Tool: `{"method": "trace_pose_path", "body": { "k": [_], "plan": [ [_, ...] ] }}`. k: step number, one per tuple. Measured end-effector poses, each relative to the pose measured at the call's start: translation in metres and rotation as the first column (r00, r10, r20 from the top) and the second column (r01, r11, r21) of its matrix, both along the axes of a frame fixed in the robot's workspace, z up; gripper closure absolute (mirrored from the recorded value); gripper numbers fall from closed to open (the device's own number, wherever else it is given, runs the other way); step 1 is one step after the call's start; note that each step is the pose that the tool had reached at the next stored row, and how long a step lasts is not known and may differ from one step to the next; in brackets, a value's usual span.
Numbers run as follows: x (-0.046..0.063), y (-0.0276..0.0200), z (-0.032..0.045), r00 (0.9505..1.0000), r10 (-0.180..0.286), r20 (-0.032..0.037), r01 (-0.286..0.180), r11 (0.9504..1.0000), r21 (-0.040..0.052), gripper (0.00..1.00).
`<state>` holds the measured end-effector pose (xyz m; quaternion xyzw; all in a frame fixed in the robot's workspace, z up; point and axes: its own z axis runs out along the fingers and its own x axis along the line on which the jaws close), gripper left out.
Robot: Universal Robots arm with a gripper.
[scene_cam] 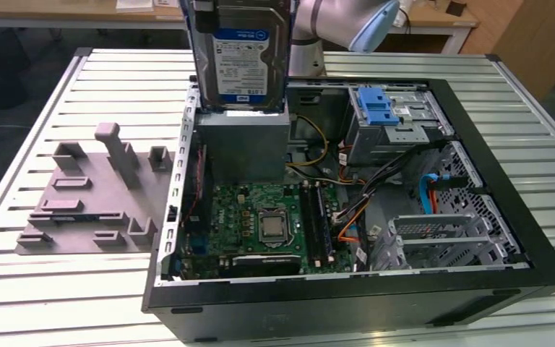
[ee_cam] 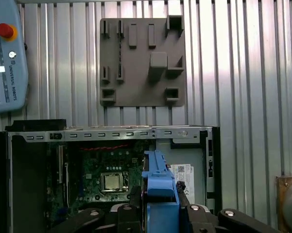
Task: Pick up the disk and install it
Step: 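Pick up the disk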
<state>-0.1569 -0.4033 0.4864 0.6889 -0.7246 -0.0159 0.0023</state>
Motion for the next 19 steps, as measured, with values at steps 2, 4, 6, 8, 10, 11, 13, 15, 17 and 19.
{"method": "trace_pose_path", "body": {
  "k": [2,4,6,8,10,11,13,15,17,19],
  "plan": [
    [0.007,-0.0017,-0.0004,1.0000,0.000,-0.0001,0.000,1.0000,-0.0002,0.64],
    [0.015,-0.0025,-0.0012,1.0000,0.000,-0.0001,0.000,1.0000,-0.0001,0.64],
    [0.024,-0.0032,-0.0019,1.0000,0.000,-0.0001,0.000,1.0000,-0.0001,0.64],
    [0.032,-0.0039,-0.0025,1.0000,0.000,-0.0002,0.000,1.0000,-0.0001,0.64],
    [0.040,-0.0047,-0.0031,1.0000,0.000,-0.0001,0.000,1.0000,-0.0001,0.64],
    [0.043,-0.0056,-0.0034,1.0000,0.000,0.0000,0.000,1.0000,0.0000,0.64],
    [0.046,-0.0095,-0.0039,1.0000,0.000,-0.0001,0.000,1.0000,-0.0001,0.64],
    [0.048,-0.0145,-0.0045,1.0000,0.000,0.0000,0.000,1.0000,-0.0001,0.64],
    [0.050,-0.0201,-0.0050,1.0000,0.000,0.0001,0.000,1.0000,-0.0001,0.64],
    [0.052,-0.0254,-0.0057,1.0000,0.000,0.0001,0.000,1.0000,-0.0001,0.64]
  ]
}}
